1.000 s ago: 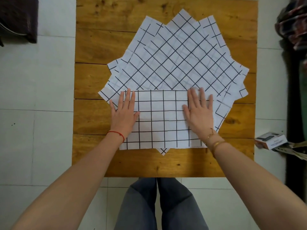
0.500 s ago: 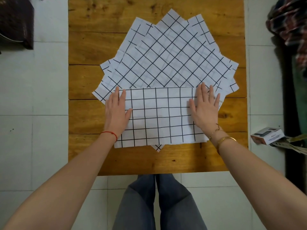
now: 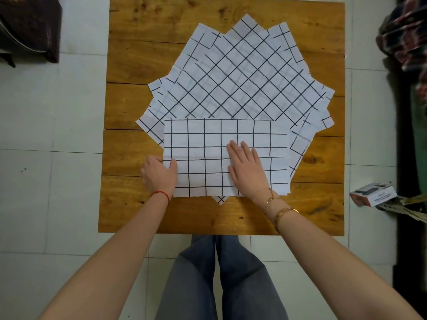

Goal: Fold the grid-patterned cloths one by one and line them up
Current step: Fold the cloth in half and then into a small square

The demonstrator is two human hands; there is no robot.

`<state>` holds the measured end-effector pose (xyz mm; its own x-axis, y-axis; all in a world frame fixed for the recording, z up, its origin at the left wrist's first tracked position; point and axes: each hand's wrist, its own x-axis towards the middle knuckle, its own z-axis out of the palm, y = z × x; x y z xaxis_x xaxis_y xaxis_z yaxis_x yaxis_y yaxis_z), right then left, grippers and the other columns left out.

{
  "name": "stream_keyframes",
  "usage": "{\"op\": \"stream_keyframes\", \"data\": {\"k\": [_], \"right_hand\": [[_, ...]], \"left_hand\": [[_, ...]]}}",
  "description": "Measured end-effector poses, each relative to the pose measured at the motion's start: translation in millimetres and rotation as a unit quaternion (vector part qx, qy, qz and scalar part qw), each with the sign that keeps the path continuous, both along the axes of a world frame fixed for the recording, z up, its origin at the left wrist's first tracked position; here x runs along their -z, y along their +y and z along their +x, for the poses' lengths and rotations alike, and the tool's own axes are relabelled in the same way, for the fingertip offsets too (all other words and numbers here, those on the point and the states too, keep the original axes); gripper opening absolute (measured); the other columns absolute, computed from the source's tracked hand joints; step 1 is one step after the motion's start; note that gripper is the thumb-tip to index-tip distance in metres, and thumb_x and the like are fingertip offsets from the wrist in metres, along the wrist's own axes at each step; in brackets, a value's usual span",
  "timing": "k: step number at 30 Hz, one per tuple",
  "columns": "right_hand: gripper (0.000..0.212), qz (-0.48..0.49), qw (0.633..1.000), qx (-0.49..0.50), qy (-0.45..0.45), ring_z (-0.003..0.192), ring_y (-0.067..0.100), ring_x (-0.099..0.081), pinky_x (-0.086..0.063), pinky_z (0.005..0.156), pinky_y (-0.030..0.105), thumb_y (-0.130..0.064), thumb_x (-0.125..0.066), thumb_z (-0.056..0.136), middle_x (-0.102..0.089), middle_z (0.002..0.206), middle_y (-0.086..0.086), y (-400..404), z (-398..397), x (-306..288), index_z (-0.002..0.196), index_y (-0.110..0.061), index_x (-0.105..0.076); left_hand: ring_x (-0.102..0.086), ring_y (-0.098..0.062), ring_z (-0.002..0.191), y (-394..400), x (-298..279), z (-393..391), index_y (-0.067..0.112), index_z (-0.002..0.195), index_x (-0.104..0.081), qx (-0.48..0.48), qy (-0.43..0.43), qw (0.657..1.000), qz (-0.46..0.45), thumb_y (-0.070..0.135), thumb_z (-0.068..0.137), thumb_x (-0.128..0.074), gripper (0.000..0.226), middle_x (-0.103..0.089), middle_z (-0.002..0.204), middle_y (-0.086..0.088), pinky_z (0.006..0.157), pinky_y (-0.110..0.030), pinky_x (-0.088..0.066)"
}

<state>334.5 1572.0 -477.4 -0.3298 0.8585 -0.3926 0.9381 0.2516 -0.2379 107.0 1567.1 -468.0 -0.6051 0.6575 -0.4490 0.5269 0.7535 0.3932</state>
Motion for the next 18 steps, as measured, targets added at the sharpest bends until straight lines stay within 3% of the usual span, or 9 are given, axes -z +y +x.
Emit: {"op": "stream_keyframes", "data": {"k": [4,6,11,14,18], "right_hand": [[0.060,-0.002,1.000,-0.005,-0.006,0.147,0.028,-0.007,-0.016,0.119,0.049,-0.025,-0.038,0.099,-0.010,0.160,0.004,-2,1,2,0.153,-0.013,-0.012],[0.064,-0.004,1.000,-0.011,-0.011,0.147,0.029,-0.007,-0.016,0.119,0.049,-0.025,-0.042,0.098,-0.009,0.161,0.004,-1,1,2,0.153,-0.013,-0.011],[0.066,-0.007,1.000,-0.010,-0.003,0.148,0.029,-0.005,-0.014,0.119,0.049,-0.023,-0.045,0.097,-0.008,0.161,0.004,-1,2,1,0.153,-0.013,-0.010],[0.067,-0.008,1.000,-0.006,0.001,0.148,0.028,-0.003,-0.011,0.120,0.048,-0.022,-0.044,0.098,-0.006,0.161,0.004,-1,1,1,0.153,-0.014,-0.008],[0.067,-0.011,1.000,-0.005,0.001,0.148,0.028,-0.001,-0.010,0.120,0.047,-0.023,-0.044,0.098,-0.004,0.161,0.003,0,0,1,0.153,-0.015,-0.006]], "left_hand": [[-0.060,-0.030,0.101,1,7,-4,0.018,0.096,-0.062,-0.039,-0.059,0.997,-0.010,0.044,0.080,-0.066,0.030,-0.064,0.104,-0.009,0.083,-0.048,-0.055],[-0.060,-0.028,0.101,2,2,-3,0.019,0.092,-0.058,-0.063,-0.087,0.994,-0.001,0.038,0.083,-0.068,0.023,-0.063,0.106,-0.008,0.084,-0.044,-0.055],[-0.057,-0.022,0.099,2,-10,-3,0.008,0.118,-0.050,-0.111,-0.154,0.982,0.020,0.023,0.088,-0.069,0.039,-0.057,0.111,-0.008,0.072,-0.024,-0.046],[-0.053,-0.018,0.099,0,-13,-7,0.010,0.129,-0.048,-0.090,-0.168,0.982,0.000,0.023,0.088,-0.068,0.047,-0.057,0.117,-0.007,0.079,-0.026,-0.045],[-0.050,-0.018,0.098,-2,-13,-9,0.006,0.126,-0.052,-0.053,-0.155,0.986,-0.030,0.026,0.089,-0.067,0.045,-0.057,0.116,-0.009,0.080,-0.028,-0.043]]}}
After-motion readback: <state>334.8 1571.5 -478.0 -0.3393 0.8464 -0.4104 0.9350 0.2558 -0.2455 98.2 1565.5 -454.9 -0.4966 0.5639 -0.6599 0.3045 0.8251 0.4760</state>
